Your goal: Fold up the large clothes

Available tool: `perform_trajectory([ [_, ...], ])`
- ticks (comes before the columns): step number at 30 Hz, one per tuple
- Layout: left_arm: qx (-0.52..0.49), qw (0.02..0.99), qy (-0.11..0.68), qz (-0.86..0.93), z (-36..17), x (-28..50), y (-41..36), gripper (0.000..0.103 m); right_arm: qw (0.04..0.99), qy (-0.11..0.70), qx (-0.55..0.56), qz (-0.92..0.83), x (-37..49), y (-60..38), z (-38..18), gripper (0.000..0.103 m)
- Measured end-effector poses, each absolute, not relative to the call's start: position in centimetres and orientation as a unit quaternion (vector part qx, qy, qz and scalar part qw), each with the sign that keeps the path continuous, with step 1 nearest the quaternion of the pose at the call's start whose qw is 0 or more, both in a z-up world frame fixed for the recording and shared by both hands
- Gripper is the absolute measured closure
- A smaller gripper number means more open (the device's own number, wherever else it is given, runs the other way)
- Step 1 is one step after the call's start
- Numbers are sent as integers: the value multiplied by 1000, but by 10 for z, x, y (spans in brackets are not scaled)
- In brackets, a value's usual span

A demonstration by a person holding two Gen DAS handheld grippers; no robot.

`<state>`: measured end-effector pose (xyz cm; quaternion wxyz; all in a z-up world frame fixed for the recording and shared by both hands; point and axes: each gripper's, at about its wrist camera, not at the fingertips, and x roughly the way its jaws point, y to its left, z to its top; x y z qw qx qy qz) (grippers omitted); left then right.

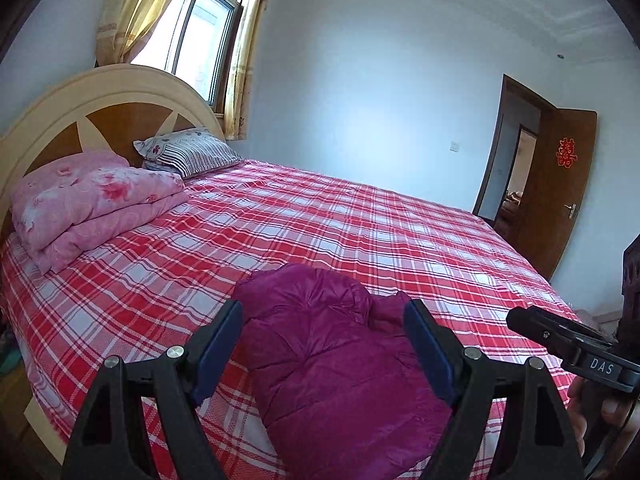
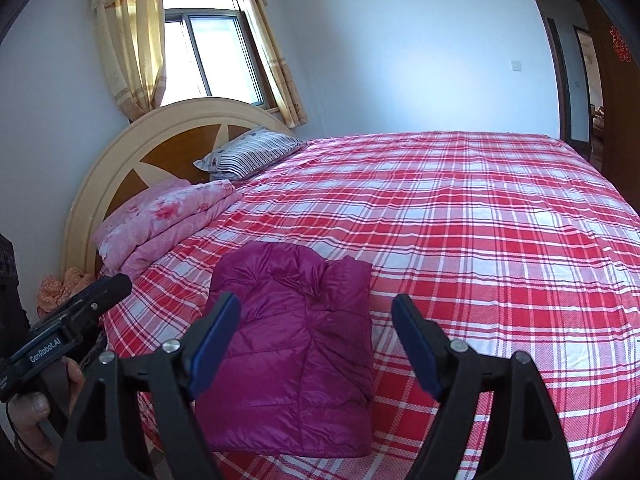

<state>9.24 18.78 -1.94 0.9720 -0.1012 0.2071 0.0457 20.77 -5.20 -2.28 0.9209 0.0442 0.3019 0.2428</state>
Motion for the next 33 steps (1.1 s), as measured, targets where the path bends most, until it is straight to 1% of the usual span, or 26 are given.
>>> perform_trajectory([
  [8, -99, 973, 206, 42, -18, 91, 186, 20, 925, 289, 36, 246, 196, -51, -14, 21],
  [13, -97, 973, 206, 44, -18, 92, 186, 20, 929, 275, 31, 244, 191, -50, -8, 15],
  [25, -90, 972, 209, 48, -18, 93, 184, 20, 933, 267, 32, 241, 189, -53, -5, 11],
  [28, -95, 971, 217, 44, -20, 95, 185, 20, 934, 262, 32, 239, 188, -53, -4, 7],
  [33, -87, 971, 220, 45, -21, 96, 184, 20, 938, 253, 33, 235, 188, -56, -2, 6],
])
